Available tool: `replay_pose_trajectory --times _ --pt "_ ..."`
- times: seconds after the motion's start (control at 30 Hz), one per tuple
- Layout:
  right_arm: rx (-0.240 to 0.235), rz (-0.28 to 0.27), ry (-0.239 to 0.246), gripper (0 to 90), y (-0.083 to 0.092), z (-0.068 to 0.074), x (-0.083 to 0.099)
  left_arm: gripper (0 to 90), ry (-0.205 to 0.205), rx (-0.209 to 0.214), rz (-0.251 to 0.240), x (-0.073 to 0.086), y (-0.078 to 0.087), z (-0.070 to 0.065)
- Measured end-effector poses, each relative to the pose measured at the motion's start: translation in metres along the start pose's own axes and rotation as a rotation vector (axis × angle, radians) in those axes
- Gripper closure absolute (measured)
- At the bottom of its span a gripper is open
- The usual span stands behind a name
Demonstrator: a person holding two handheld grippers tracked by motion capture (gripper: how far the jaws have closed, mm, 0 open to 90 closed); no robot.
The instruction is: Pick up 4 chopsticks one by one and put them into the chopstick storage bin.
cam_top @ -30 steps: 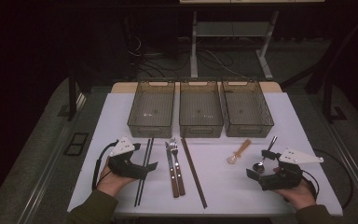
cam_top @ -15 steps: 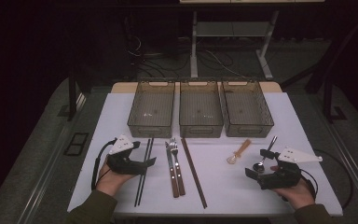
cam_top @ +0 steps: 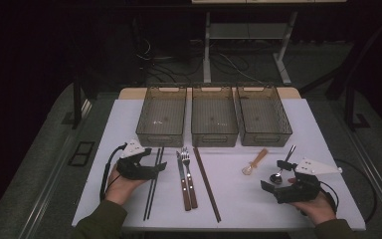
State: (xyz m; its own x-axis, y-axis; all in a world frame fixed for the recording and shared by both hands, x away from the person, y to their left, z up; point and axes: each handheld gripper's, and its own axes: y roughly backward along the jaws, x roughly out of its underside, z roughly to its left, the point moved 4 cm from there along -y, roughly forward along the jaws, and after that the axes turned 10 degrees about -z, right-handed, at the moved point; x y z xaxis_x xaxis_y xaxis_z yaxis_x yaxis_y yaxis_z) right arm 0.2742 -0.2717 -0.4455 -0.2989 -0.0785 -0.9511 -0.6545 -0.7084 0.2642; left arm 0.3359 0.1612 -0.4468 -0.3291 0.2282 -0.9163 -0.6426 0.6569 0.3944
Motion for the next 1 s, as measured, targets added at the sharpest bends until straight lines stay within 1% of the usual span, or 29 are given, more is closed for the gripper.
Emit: replay_pose_trajectory --times 0.03,0.13,0.17,0.2,0.23,0.33,0.4,0.47,0.5,0.53,0.57,0.6,0.7,0.73,0.77,0.87,0.9,1.0 --pt "-0.001 -0.001 0.001 1.3 0.0 0.0 0.0 20.3 -0.007 -0.006 0.006 0.0 -0.002 0.001" --pt "0.001 0.0 -0.004 1.3 -0.001 -0.001 0.0 22.1 -0.008 -0.014 0.003 -0.002 -0.003 0.003" --pt "0.002 0.001 -0.005 1.3 -0.002 -0.001 0.0 22.9 -0.001 -0.025 -0.003 -0.003 -0.005 0.006" --pt "0.002 0.001 -0.005 1.3 -0.001 -0.001 0.0 23.7 -0.001 -0.025 -0.003 -0.003 -0.005 0.006" --pt "0.003 0.0 -0.005 1.3 -0.001 -0.001 0.0 24.2 -0.003 -0.032 0.0 -0.005 -0.008 0.01" --pt "0.007 -0.001 -0.007 1.3 -0.002 -0.001 0.0 26.1 0.0 -0.043 0.004 -0.005 -0.011 0.012" --pt "0.01 0.003 -0.004 1.3 -0.002 -0.002 0.0 27.8 0.001 -0.051 0.008 -0.006 -0.016 0.013" --pt "0.009 0.002 -0.002 1.3 -0.002 -0.001 0.0 30.4 -0.008 -0.062 0.027 -0.006 -0.019 0.015" --pt "0.009 0.002 -0.002 1.3 -0.002 -0.001 0.0 31.9 -0.008 -0.062 0.027 -0.006 -0.019 0.015" --pt "0.01 0.0 -0.004 1.3 -0.003 -0.001 0.0 33.6 -0.019 -0.07 0.041 -0.006 -0.022 0.018" --pt "0.012 0.001 -0.003 1.3 -0.003 -0.001 0.0 35.3 -0.014 -0.081 0.037 -0.007 -0.024 0.018" --pt "0.013 0.001 -0.005 1.3 -0.003 -0.002 0.0 37.1 -0.015 -0.088 0.044 -0.007 -0.026 0.02" --pt "0.014 0.001 -0.006 1.3 -0.003 -0.002 0.0 41.0 -0.01 -0.096 0.048 -0.008 -0.029 0.022" --pt "0.014 0.0 -0.006 1.3 -0.003 -0.002 0.0 42.7 -0.002 -0.103 0.047 -0.007 -0.03 0.023" --pt "0.014 0.001 -0.006 1.3 -0.003 -0.002 0.0 44.0 -0.007 -0.102 0.059 -0.007 -0.031 0.024" --pt "0.015 0.002 -0.01 1.3 -0.003 -0.001 0.0 47.7 0.002 -0.101 0.076 -0.005 -0.035 0.026" --pt "0.015 0.003 -0.008 1.3 -0.003 -0.001 0.0 48.5 0.005 -0.107 0.094 -0.003 -0.037 0.027" --pt "0.014 0.001 -0.007 1.3 -0.003 -0.001 0.0 50.8 0.014 -0.12 0.108 -0.002 -0.038 0.029"
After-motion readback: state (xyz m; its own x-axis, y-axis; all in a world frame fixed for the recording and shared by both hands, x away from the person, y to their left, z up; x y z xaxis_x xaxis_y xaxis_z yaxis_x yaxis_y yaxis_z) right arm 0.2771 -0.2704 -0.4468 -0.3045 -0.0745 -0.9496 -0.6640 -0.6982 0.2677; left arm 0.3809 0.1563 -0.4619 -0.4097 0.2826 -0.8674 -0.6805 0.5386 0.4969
